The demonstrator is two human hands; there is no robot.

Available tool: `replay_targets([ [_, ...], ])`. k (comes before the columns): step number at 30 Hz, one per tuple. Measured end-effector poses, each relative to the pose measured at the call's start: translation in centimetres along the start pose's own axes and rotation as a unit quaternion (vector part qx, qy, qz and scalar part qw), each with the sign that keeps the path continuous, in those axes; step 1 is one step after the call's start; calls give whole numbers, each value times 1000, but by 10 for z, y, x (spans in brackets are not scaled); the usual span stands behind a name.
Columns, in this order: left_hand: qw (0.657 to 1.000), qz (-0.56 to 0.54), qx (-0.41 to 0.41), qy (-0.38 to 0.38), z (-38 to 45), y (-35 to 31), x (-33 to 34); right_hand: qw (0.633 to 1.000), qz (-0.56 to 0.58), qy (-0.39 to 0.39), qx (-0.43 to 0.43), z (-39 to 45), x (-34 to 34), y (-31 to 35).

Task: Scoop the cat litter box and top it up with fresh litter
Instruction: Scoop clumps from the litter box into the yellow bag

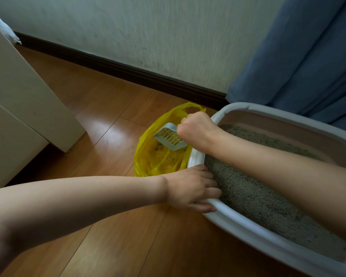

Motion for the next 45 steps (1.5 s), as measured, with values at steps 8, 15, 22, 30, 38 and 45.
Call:
replay_targets([
  [8, 1000, 6, -2, 3, 1, -2, -5, 949, 239, -39, 203, -15, 20, -50],
  [15, 1000, 11, 2, 9, 0, -2, -5, 756, 564, -86, 322, -103, 33, -122],
  [22, 1000, 24, 13, 16, -1, -2, -3, 799, 442, -37, 405, -234, 44, -186],
  [30, 999, 37, 31, 10, 3, -4, -1, 935, -108, 247, 229, -288, 91, -160],
  [38, 999, 36, 19, 22, 3, -4, 0, 928, -115, 331, 124, -302, 140, -130],
  [45, 999, 33, 20, 28, 2, -5, 0, 924, -115, 345, 119, -304, 132, -138],
])
Point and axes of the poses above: each hand's wrist, its own z-axis towards the middle knuckle, its own x-axis out of the palm, y = z × x, the point moved 9 cm from there along z, towards the middle knuckle, and after that the axes turned 8 degrees about z, right-handed, at the moved point
